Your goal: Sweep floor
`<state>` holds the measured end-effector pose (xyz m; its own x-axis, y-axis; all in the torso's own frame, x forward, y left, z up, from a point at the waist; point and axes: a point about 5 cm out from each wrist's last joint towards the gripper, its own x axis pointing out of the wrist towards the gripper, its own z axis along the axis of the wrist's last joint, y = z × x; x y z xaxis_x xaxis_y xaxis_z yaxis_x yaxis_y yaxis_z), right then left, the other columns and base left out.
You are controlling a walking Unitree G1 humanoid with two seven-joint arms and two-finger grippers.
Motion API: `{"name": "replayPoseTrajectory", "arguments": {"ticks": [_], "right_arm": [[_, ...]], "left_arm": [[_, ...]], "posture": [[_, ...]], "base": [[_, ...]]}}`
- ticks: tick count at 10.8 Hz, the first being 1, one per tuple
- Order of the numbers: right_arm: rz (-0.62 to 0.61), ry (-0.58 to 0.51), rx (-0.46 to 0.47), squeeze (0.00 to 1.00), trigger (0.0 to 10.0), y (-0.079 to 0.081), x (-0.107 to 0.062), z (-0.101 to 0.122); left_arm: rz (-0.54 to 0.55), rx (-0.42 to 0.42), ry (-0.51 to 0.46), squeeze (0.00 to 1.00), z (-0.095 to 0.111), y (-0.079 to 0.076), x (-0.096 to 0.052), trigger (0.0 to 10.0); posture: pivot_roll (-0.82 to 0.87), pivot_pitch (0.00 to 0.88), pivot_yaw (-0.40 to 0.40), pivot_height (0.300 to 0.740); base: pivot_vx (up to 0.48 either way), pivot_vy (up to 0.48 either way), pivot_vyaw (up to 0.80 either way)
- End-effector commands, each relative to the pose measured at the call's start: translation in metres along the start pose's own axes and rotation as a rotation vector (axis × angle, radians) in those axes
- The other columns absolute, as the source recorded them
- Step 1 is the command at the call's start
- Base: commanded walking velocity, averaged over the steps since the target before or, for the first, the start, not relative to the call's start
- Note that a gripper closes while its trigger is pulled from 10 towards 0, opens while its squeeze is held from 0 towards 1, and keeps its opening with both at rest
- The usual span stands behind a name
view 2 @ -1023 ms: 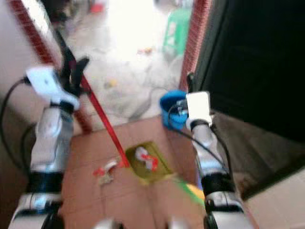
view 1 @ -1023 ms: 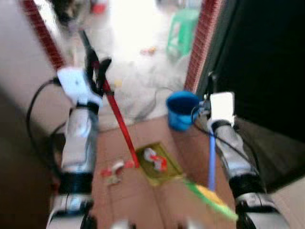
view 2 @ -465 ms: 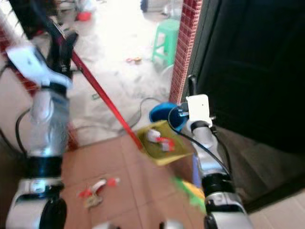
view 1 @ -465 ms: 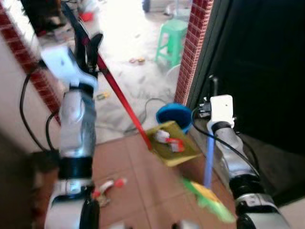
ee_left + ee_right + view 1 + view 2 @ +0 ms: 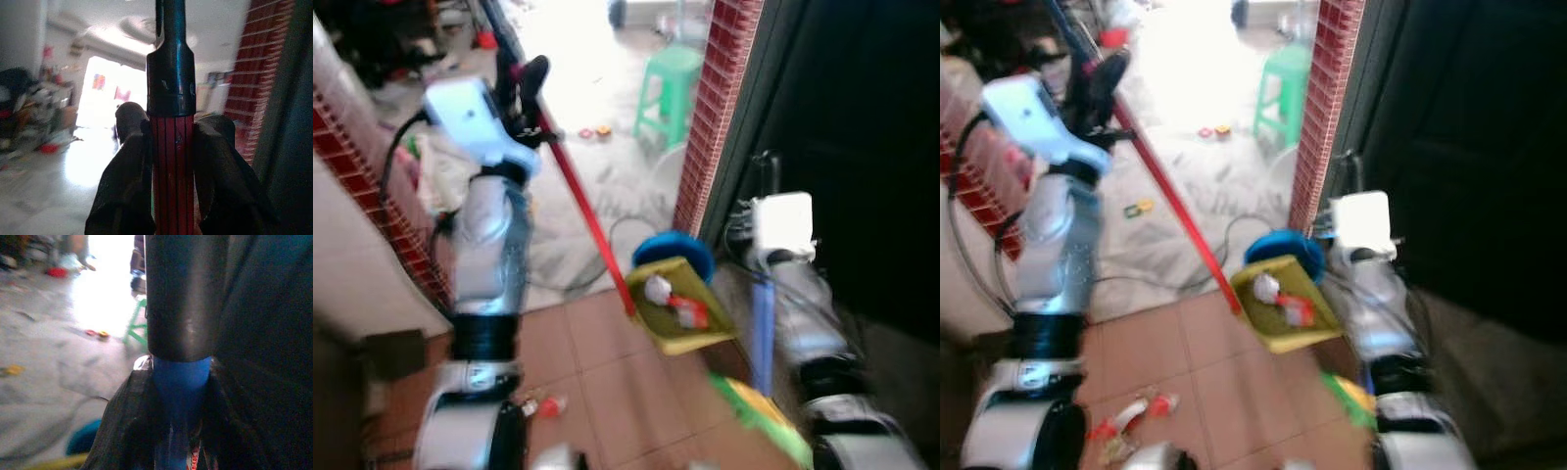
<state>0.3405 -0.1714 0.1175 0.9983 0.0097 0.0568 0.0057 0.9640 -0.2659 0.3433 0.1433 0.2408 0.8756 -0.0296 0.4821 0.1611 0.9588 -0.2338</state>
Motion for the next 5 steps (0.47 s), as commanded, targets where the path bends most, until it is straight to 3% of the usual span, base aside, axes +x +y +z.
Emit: {"name": "replayPoseTrajectory", "arguments": {"ticks": [1,5], "right_arm": [[-0.018,-0.031,0.012,0.00,10.0,-0.0071,0.0020,0.0065],[0.012,-0.037,0.011,0.00,10.0,-0.0041,0.0033,0.0075]], "left_arm": [[-0.041,0.003,-0.085,0.00,0.0162,-0.0133,0.0069,10.0],[-0.049,0.013,-0.076,0.00,0.0123,-0.0172,0.0078,10.0]], "posture": [[-0.10,0.000,0.045,0.740],[-0.10,0.000,0.054,0.740]], "base": [[0.480,0.000,0.00],[0.480,0.000,0.00]]}}
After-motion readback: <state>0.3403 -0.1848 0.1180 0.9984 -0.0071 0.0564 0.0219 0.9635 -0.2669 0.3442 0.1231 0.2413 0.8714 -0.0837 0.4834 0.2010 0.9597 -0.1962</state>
